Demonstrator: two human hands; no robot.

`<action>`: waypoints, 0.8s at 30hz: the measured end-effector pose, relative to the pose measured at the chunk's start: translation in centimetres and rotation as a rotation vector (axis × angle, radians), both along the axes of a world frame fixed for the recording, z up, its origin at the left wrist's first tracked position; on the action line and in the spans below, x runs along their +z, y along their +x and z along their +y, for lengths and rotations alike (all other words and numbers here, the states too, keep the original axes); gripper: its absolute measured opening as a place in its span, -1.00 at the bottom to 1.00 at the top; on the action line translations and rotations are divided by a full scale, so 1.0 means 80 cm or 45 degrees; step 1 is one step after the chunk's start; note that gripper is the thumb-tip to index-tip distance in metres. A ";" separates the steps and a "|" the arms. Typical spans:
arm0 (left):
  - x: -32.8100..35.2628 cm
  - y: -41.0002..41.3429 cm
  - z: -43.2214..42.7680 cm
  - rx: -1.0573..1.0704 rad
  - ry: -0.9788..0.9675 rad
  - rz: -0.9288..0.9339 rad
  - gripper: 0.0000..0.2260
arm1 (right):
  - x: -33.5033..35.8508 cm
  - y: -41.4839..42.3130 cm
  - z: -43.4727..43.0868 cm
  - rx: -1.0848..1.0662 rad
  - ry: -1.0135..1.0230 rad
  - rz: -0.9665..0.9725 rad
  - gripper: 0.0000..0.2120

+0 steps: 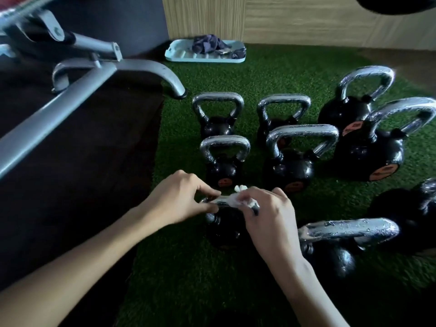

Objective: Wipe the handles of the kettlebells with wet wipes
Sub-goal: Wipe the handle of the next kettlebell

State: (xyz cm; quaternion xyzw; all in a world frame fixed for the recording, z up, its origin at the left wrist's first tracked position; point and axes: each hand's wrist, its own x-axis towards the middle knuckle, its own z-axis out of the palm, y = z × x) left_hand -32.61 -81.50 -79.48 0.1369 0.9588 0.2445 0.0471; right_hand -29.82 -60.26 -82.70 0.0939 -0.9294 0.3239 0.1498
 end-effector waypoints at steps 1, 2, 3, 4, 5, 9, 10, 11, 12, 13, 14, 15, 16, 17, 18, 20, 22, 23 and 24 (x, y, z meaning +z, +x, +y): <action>-0.004 0.006 -0.002 -0.006 -0.002 0.021 -0.66 | -0.001 0.001 -0.010 0.023 0.000 -0.009 -0.65; -0.009 0.011 -0.006 -0.045 -0.022 0.032 -0.66 | -0.001 0.002 -0.018 0.055 -0.008 -0.007 -0.61; -0.013 0.016 -0.009 -0.092 -0.051 0.046 -0.68 | -0.001 0.002 -0.022 0.080 -0.024 0.009 -0.60; -0.016 0.021 -0.012 -0.130 -0.074 0.063 -0.73 | 0.000 0.002 -0.023 0.089 -0.046 0.040 -0.63; -0.017 0.025 -0.015 -0.142 -0.090 0.073 -0.78 | 0.000 0.003 -0.021 0.073 -0.065 0.070 -0.68; -0.025 0.033 -0.034 -0.048 -0.128 0.129 -0.74 | 0.006 0.010 -0.018 -0.021 -0.097 0.107 -0.77; -0.028 0.035 -0.038 -0.038 -0.141 0.140 -0.70 | 0.006 0.011 -0.023 -0.016 -0.100 0.117 -0.75; -0.030 0.036 -0.041 -0.031 -0.141 0.144 -0.67 | 0.006 0.011 -0.030 0.010 -0.083 0.120 -0.72; -0.033 0.037 -0.044 -0.028 -0.129 0.146 -0.66 | 0.004 0.013 -0.038 0.053 -0.039 0.115 -0.70; -0.037 0.038 -0.048 -0.032 -0.114 0.158 -0.66 | 0.002 0.013 -0.045 0.110 0.009 0.104 -0.69; -0.040 0.038 -0.051 -0.038 -0.103 0.172 -0.66 | 0.000 0.014 -0.050 0.156 0.031 0.101 -0.69; -0.044 0.038 -0.054 -0.042 -0.096 0.183 -0.66 | -0.002 0.013 -0.050 0.166 0.011 0.106 -0.69; -0.046 0.038 -0.057 -0.039 -0.089 0.186 -0.64 | -0.003 0.014 -0.046 0.139 -0.042 0.120 -0.69; -0.049 0.038 -0.059 -0.030 -0.079 0.186 -0.63 | -0.005 0.015 -0.039 0.082 -0.101 0.135 -0.70; -0.050 0.039 -0.060 -0.029 -0.063 0.191 -0.63 | -0.007 0.018 -0.031 0.012 -0.142 0.142 -0.71; -0.053 0.039 -0.061 -0.035 -0.025 0.211 -0.62 | -0.010 0.021 -0.024 -0.085 -0.149 0.125 -0.73; -0.053 0.039 -0.062 -0.036 -0.003 0.233 -0.58 | -0.012 0.020 -0.032 -0.035 -0.080 0.120 -0.76; -0.054 0.039 -0.065 -0.036 0.002 0.239 -0.56 | -0.012 0.019 -0.040 0.023 -0.050 0.132 -0.76; -0.054 0.040 -0.067 -0.039 0.000 0.253 -0.55 | -0.011 0.018 -0.046 0.072 -0.031 0.153 -0.75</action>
